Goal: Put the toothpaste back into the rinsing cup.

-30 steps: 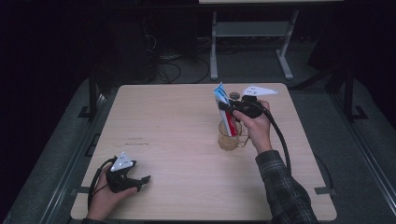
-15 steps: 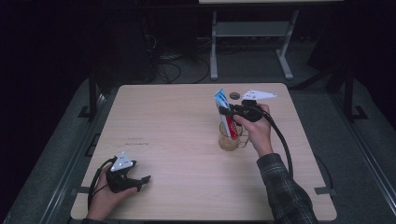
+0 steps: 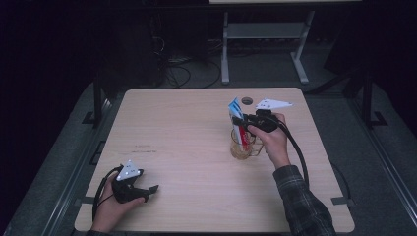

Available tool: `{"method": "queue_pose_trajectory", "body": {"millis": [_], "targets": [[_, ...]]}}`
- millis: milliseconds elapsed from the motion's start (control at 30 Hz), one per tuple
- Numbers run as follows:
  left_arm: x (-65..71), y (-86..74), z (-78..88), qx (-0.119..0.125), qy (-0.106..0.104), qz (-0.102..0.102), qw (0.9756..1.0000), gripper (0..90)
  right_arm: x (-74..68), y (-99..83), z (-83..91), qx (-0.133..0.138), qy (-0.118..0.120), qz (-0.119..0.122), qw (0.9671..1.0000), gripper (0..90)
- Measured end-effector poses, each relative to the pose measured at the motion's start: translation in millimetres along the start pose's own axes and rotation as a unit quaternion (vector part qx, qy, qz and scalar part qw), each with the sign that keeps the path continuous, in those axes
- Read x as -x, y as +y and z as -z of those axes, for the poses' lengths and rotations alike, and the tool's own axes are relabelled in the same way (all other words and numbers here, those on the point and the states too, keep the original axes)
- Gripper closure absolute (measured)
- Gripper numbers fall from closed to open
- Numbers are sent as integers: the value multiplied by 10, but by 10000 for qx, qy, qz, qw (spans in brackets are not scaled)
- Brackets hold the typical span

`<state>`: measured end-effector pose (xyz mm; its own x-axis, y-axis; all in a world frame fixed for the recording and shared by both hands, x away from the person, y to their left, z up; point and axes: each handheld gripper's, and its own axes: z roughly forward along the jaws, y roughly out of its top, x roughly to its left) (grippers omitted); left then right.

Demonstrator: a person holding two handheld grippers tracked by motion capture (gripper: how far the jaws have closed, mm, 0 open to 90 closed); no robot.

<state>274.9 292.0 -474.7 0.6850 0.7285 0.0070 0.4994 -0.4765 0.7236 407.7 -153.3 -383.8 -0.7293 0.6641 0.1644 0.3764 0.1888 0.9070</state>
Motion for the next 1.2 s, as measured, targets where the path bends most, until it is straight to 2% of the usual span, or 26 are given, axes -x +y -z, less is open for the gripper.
{"method": "queue_pose_trajectory", "body": {"millis": [600, 867, 1033, 1200], "targets": [[8, -3, 3, 4, -7, 2, 10000, 138, -24, -43, -23, -252, 2, 126, 9996, 704], [9, -4, 4, 4, -9, 1, 10000, 138, -25, -50, -32, -278, 26, 85, 9996, 680], [9, -3, 4, 4, -9, 2, 10000, 138, -27, -24, -7, -185, 78, 56, 9998, 547], [9, -3, 5, -1, -5, 0, 10000, 138, -29, -25, 27, -250, -39, 56, 9997, 427]]}}
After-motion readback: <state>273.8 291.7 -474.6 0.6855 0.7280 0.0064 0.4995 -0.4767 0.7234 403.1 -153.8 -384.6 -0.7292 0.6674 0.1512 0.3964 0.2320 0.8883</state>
